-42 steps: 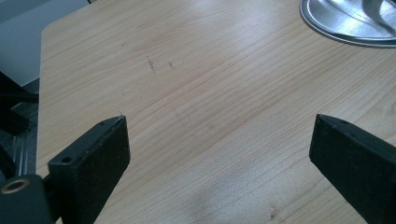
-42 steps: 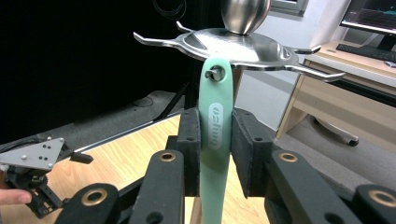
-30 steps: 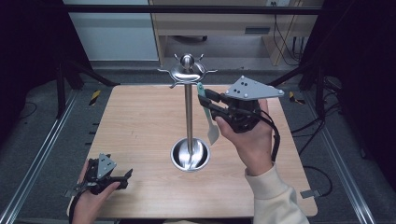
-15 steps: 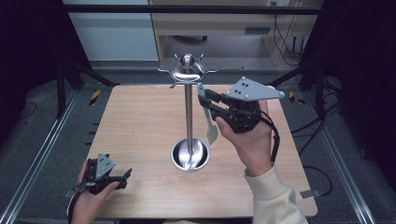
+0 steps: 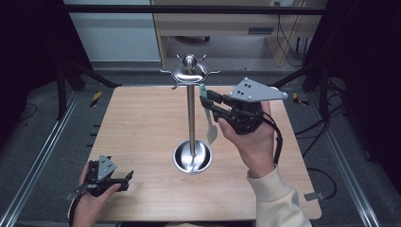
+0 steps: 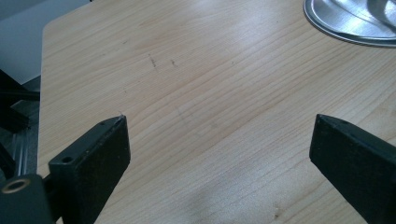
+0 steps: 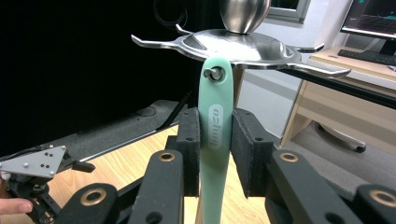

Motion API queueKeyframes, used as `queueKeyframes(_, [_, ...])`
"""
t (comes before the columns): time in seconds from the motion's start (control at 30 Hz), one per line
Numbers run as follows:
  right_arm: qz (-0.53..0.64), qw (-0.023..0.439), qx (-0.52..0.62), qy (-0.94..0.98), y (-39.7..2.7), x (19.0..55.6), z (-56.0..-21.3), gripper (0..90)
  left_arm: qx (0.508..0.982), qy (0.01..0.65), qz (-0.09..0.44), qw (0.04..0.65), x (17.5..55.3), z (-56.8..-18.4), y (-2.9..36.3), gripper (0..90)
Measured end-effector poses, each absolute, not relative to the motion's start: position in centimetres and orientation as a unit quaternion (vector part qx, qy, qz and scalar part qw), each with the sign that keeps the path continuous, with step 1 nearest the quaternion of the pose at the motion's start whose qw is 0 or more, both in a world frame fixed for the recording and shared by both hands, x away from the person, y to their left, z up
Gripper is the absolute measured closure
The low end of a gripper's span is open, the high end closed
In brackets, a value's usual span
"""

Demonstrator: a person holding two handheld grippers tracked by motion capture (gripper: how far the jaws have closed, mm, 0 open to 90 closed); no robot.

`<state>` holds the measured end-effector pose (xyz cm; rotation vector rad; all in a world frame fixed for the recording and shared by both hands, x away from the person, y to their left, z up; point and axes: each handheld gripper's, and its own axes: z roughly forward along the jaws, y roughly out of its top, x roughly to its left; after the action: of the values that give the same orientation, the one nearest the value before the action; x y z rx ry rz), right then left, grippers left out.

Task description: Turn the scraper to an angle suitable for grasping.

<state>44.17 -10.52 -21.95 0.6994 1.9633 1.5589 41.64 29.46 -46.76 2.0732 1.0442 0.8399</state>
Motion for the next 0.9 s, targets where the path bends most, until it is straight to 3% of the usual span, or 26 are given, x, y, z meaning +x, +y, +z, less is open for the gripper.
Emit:
queueKeyframes(0.47, [0.568,0.274,0.265,0.73,-11.9,43.6,-22.0,66.4,0.793,0.401,0.323,0.325,41.9,-46.8,29.3,4.9])
queueKeyframes(0.9, [0.557,0.311,0.314,0.703,-14.8,43.2,-23.0,35.4,0.793,0.4,0.324,0.326,41.6,-46.8,29.5,4.9])
